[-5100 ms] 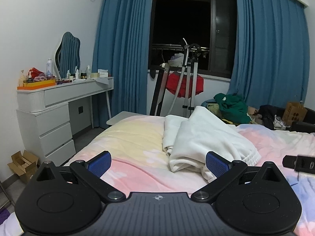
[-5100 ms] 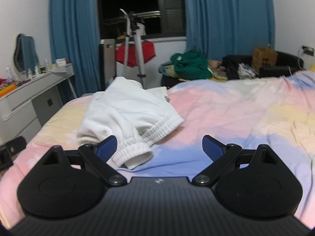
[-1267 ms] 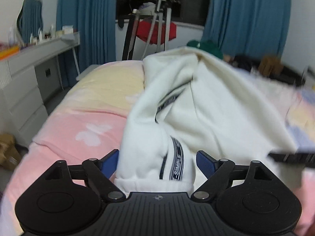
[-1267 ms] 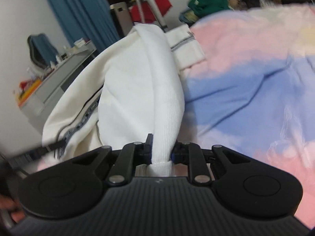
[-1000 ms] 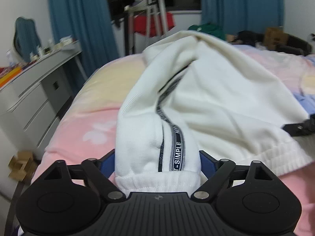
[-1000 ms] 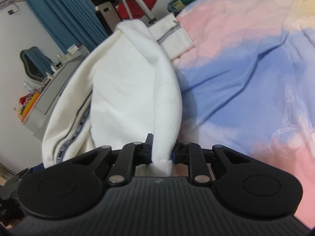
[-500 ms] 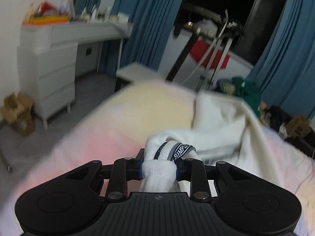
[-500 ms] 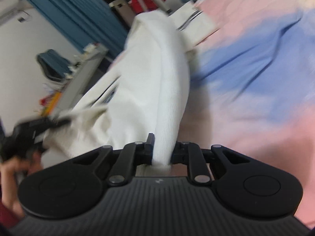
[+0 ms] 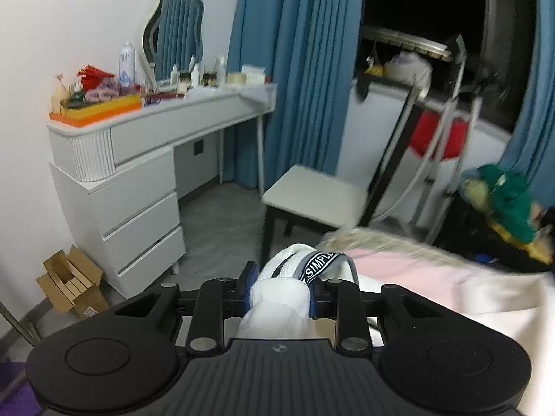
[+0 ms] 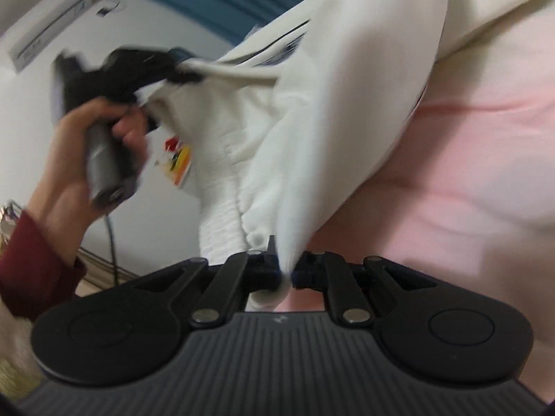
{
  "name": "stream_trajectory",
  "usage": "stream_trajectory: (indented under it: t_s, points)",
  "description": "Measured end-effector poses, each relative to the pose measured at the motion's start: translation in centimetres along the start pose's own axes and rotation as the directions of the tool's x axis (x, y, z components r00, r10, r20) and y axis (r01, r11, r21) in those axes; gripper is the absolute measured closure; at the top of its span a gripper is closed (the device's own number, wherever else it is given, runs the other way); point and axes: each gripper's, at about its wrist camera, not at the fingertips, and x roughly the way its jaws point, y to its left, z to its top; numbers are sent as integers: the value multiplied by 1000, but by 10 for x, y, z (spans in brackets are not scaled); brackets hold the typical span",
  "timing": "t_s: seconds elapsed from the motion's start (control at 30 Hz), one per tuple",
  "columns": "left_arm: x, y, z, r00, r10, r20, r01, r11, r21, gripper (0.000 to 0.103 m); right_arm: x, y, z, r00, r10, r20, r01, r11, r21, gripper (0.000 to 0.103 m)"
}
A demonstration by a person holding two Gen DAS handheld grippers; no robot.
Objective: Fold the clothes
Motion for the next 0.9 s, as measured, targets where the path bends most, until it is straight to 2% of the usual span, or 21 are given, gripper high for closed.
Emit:
stream_trajectory:
  t_s: [0.07, 0.17, 0.3, 0.37, 0.43, 0.47, 0.5, 0.53, 0.7, 0.9]
  points:
    - [37, 9, -14, 999, 16, -36, -16, 1000, 5, 72, 22, -7, 0, 999, -23, -29, 22, 1000, -9, 94]
    - [66, 16, -39, 998, -2, -70, 1, 1000, -24, 71, 28, -19, 2, 999, -12, -49, 12, 1000, -4, 96]
    - [68, 18, -53, 996, 21, -85, -23, 1000, -14, 66, 23, -11, 7, 997, -22, -75, 17, 997, -70, 91]
    - [58, 18, -53, 996, 18, -86, -18, 1000, 3, 60, 20, -4, 8, 996, -45, -82, 36, 994, -105, 84]
    - [40, 20, -53, 997, 11, -71, -10, 1000, 15, 48, 17, 3, 9, 994, -68, -89, 55, 989, -140, 57]
    - [28, 23, -55, 999, 4, -49, -3, 1000, 17, 32, 15, 6, 10, 993, -79, -92, 64, 985, -158, 51]
    - [15, 23, -59, 1000, -5, -30, 6, 1000, 19, 20, 12, 7, 10, 992, -81, -95, 64, 983, -170, 36]
    - [-1, 18, -66, 1000, -20, -20, 21, 1000, 22, 18, 7, 10, 8, 992, -86, -95, 67, 979, -191, 26]
    - [-80, -7, -102, 995, -96, 33, 95, 995, 39, 17, -28, 27, 1, 985, -152, -76, 119, 937, -329, 25]
    - [-174, -36, -144, 978, -187, 95, 182, 981, 64, 15, -104, 38, 24, 978, -199, 57, 203, 869, -450, 25]
